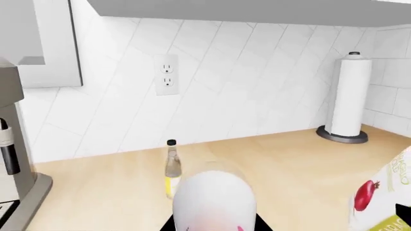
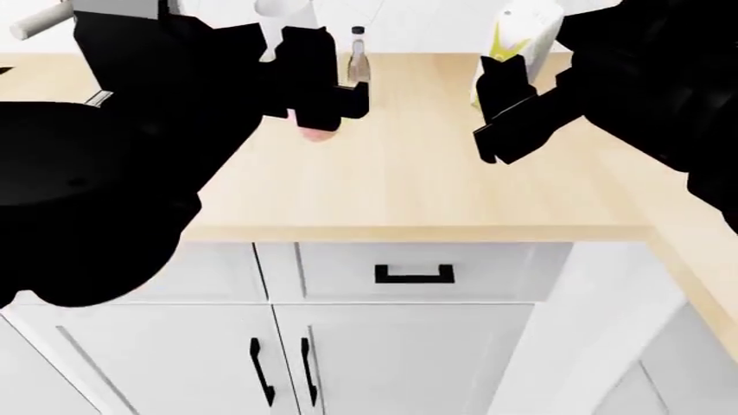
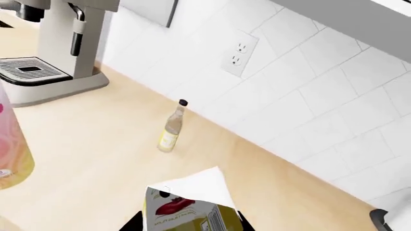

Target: Move the drinks to the dining counter.

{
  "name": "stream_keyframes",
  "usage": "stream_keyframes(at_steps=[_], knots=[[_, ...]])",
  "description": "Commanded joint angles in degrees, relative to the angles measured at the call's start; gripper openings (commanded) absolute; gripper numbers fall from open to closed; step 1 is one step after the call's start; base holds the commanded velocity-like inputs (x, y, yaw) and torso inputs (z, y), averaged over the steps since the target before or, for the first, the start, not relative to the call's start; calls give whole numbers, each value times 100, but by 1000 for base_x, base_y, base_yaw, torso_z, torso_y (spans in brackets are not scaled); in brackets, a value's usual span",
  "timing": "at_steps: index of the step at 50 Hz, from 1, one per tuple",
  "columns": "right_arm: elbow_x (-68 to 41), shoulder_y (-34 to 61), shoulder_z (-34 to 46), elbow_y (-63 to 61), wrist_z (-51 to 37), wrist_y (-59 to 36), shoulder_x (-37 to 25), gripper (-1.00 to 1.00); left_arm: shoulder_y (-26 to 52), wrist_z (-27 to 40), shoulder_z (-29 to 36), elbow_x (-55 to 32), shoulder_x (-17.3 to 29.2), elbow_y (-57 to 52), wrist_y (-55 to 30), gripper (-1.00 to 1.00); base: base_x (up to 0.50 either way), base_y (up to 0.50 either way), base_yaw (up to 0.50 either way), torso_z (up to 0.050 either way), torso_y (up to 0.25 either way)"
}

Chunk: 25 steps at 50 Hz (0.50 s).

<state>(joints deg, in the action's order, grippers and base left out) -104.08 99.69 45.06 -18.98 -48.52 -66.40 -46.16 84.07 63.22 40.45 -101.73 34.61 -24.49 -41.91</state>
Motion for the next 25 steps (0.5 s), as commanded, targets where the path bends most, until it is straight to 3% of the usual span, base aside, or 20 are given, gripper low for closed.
stream_keyframes(at_steps=[1,7,9,25], knots=[[488,-154,-329,17,174,456,9,-100,-2,0,-14,109,4,20,35,-100,0,0,0,0,0],[558,-311,-551,-19,263,814,-27,-100,-24,-7,31,103,-12,-11,11,-100,0,0,0,0,0],[752,-128,-330,-61,305,454,-30,-100,-42,-16,49,119,-17,-4,7,-100,0,0,0,5,0],[871,57,-113,45,137,166,-2,-100,22,17,44,57,-29,-42,12,-100,0,0,500,0,1]])
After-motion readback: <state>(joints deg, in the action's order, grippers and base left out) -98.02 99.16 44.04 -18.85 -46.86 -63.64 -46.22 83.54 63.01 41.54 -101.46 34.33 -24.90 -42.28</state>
